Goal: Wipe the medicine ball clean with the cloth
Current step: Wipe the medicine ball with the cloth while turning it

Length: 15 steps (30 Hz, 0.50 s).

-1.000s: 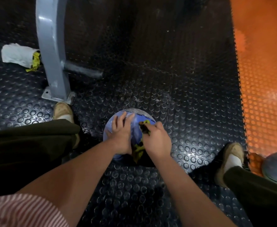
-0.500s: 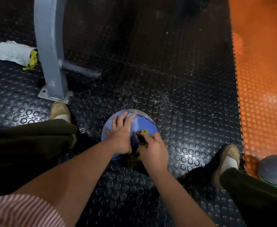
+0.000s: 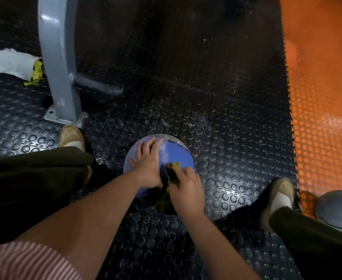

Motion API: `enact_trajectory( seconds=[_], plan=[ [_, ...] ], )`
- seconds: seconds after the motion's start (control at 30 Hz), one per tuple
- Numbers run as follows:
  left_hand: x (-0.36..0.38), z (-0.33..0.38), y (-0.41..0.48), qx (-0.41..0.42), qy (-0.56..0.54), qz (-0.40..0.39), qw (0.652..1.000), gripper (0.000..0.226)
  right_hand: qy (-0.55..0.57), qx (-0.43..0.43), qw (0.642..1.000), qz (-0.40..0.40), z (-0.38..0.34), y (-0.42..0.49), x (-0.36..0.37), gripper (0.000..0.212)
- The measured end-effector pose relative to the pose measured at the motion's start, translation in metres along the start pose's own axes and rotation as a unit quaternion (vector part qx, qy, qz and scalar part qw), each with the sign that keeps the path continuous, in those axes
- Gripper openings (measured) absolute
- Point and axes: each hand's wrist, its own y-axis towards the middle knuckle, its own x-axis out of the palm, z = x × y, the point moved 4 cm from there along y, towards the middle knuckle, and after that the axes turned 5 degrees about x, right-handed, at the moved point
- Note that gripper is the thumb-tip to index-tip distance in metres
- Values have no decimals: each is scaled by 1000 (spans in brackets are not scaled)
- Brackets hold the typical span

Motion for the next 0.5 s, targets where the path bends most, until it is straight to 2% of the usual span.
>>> enact_trajectory(
  seconds=[0.07, 0.2, 0.4, 0.5],
  plan=[
    [-2, -2, 0, 1, 7, -9, 1000, 132, 11, -8, 1000, 2, 8, -13, 8, 51],
    [2, -4, -3, -5, 15, -6, 1000, 127, -19, 1, 999, 28, -4, 22, 0, 46],
    [1, -3, 0, -28, 10, -13, 999, 122, -79, 44, 993, -71, -30, 91, -14, 39],
    [-1, -3, 2, -19, -7, -7, 1000, 124, -96, 3, 995, -34, -24, 75, -7, 44]
  ],
)
